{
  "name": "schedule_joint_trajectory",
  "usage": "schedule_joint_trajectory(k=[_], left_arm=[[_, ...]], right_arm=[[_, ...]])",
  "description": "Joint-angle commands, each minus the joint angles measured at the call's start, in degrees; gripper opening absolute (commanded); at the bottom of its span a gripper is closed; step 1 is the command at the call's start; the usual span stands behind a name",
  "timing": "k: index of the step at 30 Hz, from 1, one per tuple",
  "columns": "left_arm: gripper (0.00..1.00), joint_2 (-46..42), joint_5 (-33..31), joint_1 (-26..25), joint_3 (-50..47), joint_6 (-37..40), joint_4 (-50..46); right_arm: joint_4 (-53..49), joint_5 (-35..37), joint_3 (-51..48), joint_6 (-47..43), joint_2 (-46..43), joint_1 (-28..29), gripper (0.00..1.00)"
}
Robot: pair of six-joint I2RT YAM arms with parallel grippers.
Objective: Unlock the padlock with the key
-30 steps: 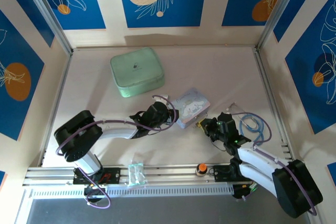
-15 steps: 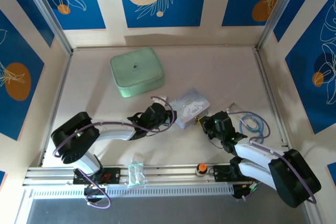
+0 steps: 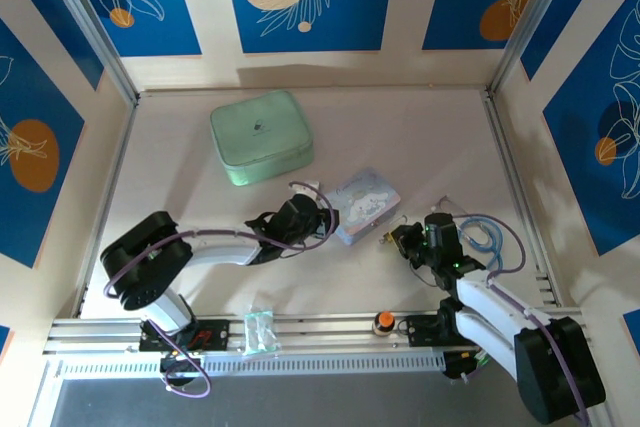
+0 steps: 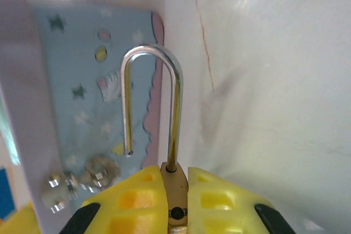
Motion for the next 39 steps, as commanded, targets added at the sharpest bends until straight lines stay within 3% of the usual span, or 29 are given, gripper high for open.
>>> schedule_joint_trajectory(k=[1, 9, 18, 27, 30, 34, 39], left_arm=[[0.5, 3.93, -0.09, 2.39, 0.84, 2.86, -9.01], [0.52, 7.31, 2.34, 7.36, 5.47, 4.3, -8.47], [0.56, 10.85, 3.6, 11.6, 14.75, 9.74, -12.36], [0.61, 6.04, 4.28, 12.02, 15.51, 11.12, -13.86], [0.61, 3.79, 4.28, 11.97, 14.4, 10.86, -13.83], [0.61, 0.02, 3.99, 11.98, 13.17, 11.22, -14.33], [0.64, -4.41, 2.42, 12.39, 14.04, 13.59, -18.11]], right_arm=[[-7.33, -10.79, 3.28, -10.8, 0.72, -2.76, 0.0], [-20.13, -21.01, 10.58, -25.82, 9.46, -6.61, 0.0], [-31.76, -14.87, 17.73, -33.94, 13.88, -6.91, 0.0], [-34.17, -11.53, 19.19, -34.21, 15.69, -6.47, 0.02], [-34.63, -11.09, 19.37, -33.93, 15.87, -6.35, 0.12], [-34.84, -10.19, 19.97, -34.37, 16.21, -6.01, 0.12], [-39.78, -3.05, 24.93, -36.25, 18.8, -3.65, 0.19]])
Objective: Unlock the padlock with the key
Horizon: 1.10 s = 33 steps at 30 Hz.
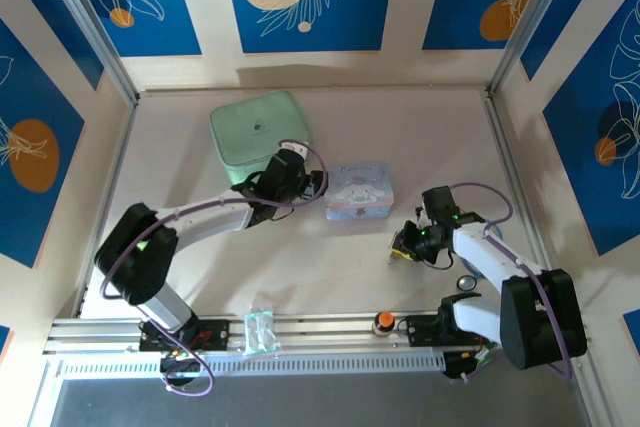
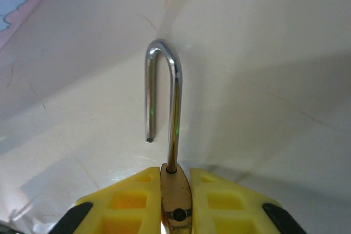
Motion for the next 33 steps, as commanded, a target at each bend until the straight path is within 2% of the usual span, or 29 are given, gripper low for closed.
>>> schedule_joint_trajectory(k=[1, 11, 15, 18, 20, 23, 25, 29, 31, 33], left_arm=[[0.64, -3.91, -0.95, 0.95, 0.46, 2.64, -3.83], [0.68, -15.51, -2.74, 1.75, -4.81, 3.17, -8.89], [0.69, -20.25, -6.0, 2.19, -7.55, 3.34, -12.68], [0.72, -25.43, -8.93, 2.98, -10.77, 3.6, -14.99], [0.73, -28.97, -10.88, 3.79, -12.75, 4.09, -16.87], [0.86, -33.81, -17.19, 4.73, -15.78, 5.88, -19.59], [0.89, -36.79, -20.7, 6.01, -18.4, 8.32, -20.36], [0.96, -41.5, -24.86, 10.2, -27.37, 18.71, -11.3], [0.99, -43.0, -29.44, 10.57, -32.07, 24.66, -3.73], [0.99, -44.08, -29.94, 12.14, -34.55, 30.74, 1.69]], right_arm=[[-3.91, 4.32, 3.9, -1.99, 2.31, 1.2, 0.19], [-4.62, 7.61, 5.56, -2.38, 5.84, 3.2, 0.22], [-5.46, 10.53, 6.11, -2.4, 4.31, 4.39, 0.23], [-7.42, 13.25, 7.63, -2.31, 3.96, 5.5, 0.31], [-8.23, 14.73, 8.65, -2.4, 3.58, 6.32, 0.32], [-8.61, 17.49, 10.16, -2.71, 2.54, 7.25, 0.39], [-8.01, 19.31, 11.53, -3.64, 1.25, 7.62, 0.44], [-2.12, 22.43, 13.62, -9.75, -4.3, 5.35, 0.63], [1.1, 24.29, 13.9, -12.36, -6.69, 2.91, 0.67], [7.35, 26.61, 11.39, -14.84, -8.46, -0.37, 0.72]])
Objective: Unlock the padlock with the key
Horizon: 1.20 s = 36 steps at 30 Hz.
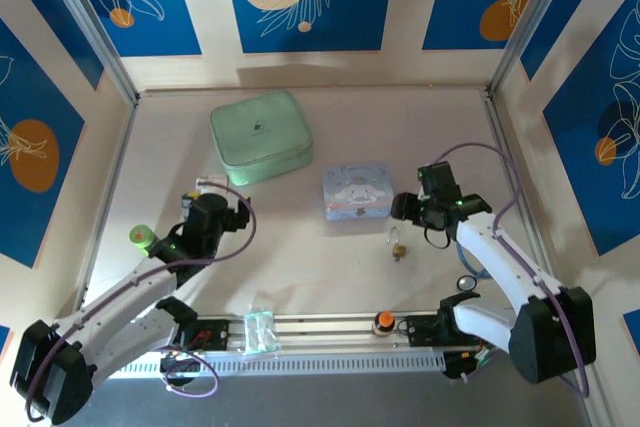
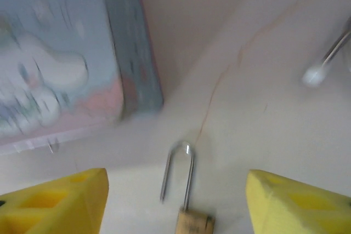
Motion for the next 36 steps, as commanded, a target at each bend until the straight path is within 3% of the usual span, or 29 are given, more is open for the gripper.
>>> schedule_joint_trajectory(k=[1, 3, 7, 13, 16, 18, 20, 23, 25, 26, 28, 29, 30, 36], left_arm=[[0.99, -1.38, -5.16, 2.12, -3.76, 14.8, 13.8], [0.99, 1.85, -4.66, 5.47, -7.1, 18.58, 23.71], [0.99, 13.46, 1.16, 14.67, -8.1, 15.84, 33.27], [0.99, 24.73, 14.93, 24.88, -8.96, 9.55, 51.61], [0.99, 29.96, 18.52, 27.29, -5.55, 7.65, 52.05], [0.99, 36.33, 21.29, 29.42, -4.95, 6.91, 58.64], [0.98, 36.53, 26.71, 29.21, -3.52, 8.96, 54.68], [0.99, 41.55, 26.72, 29.2, -5.58, 9.17, 64.79], [0.99, 40.11, 26.34, 29.2, -4.44, 8.8, 59.68], [0.99, 40.88, 26.1, 29.03, -4.09, 9.13, 60.68], [0.99, 40.58, 25.08, 28.46, -3.6, 9.43, 59.02], [0.99, 40.93, 24.71, 28.26, -3.68, 9.53, 59.97], [0.99, 40.62, 24.33, 28.15, -3.6, 9.54, 59.31], [0.99, 40.79, 22.05, 27.53, -3.95, 9.62, 60.15]], right_arm=[[11.91, 4.76, -2.86, -7.97, -2.34, -4.71, 0.75], [23.65, 4.6, -8.88, -13.62, -1.43, -7.37, 0.76], [48.57, 4.12, -20.7, -17.84, 1.97, -9.61, 0.76], [71.4, -1.39, -26.99, -19.67, 5.64, -12.86, 0.74], [73.49, -3.11, -24.36, -19.61, 10.75, -13.38, 0.74], [75.03, -4.94, -22.38, -19.87, 14.22, -13.52, 0.74], [74.89, -5.95, -20.26, -20.87, 17.68, -13.5, 0.74], [79.41, -8.99, -19.57, -22.3, 23.93, -13.48, 0.74], [82.29, -11.24, -18.5, -23.44, 27.61, -13.15, 0.76], [76.58, -11.39, -17.01, -23.47, 26.11, -13.5, 0.77], [78.83, -12.88, -17.45, -22.89, 26.89, -14.29, 0.78], [76.48, -12.35, -16.96, -23.1, 26.33, -14.08, 0.95], [78.11, -12.19, -17.37, -23.13, 26.74, -13.94, 0.99], [77.18, -11.74, -17.22, -23.39, 26.4, -13.67, 0.99]])
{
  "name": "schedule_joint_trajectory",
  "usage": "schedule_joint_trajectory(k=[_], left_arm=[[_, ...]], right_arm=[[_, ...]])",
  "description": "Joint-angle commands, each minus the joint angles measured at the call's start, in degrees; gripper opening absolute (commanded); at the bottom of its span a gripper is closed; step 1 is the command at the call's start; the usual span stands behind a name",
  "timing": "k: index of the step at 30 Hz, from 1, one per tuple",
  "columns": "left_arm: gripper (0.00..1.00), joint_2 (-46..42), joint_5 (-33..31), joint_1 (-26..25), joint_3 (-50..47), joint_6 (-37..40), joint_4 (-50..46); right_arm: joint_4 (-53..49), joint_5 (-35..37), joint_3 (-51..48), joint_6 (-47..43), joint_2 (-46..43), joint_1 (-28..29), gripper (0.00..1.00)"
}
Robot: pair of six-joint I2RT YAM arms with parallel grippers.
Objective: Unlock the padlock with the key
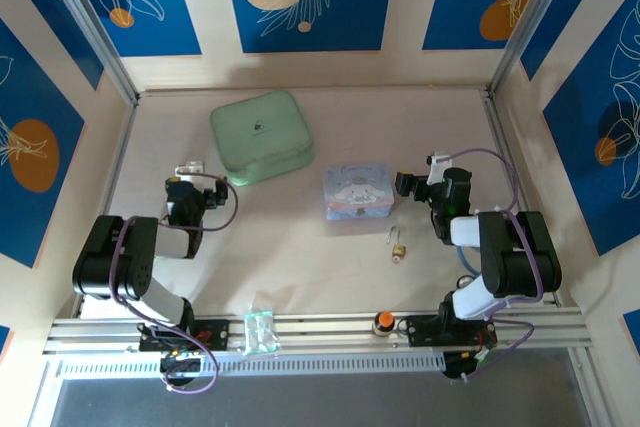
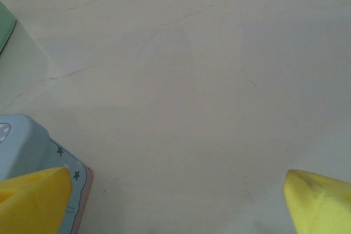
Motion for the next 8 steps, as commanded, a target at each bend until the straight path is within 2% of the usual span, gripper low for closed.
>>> schedule_joint_trajectory(k=[1, 8], left_arm=[[0.99, 0.53, -1.07, -0.49, 0.71, 0.25, 2.27], [0.99, 0.53, -1.25, -0.58, 0.66, 0.34, 2.18]], right_arm=[[1.54, -1.02, 1.08, -1.16, -0.34, 0.04, 0.99], [1.54, -1.03, 1.05, -1.16, -0.46, 0.06, 0.99]])
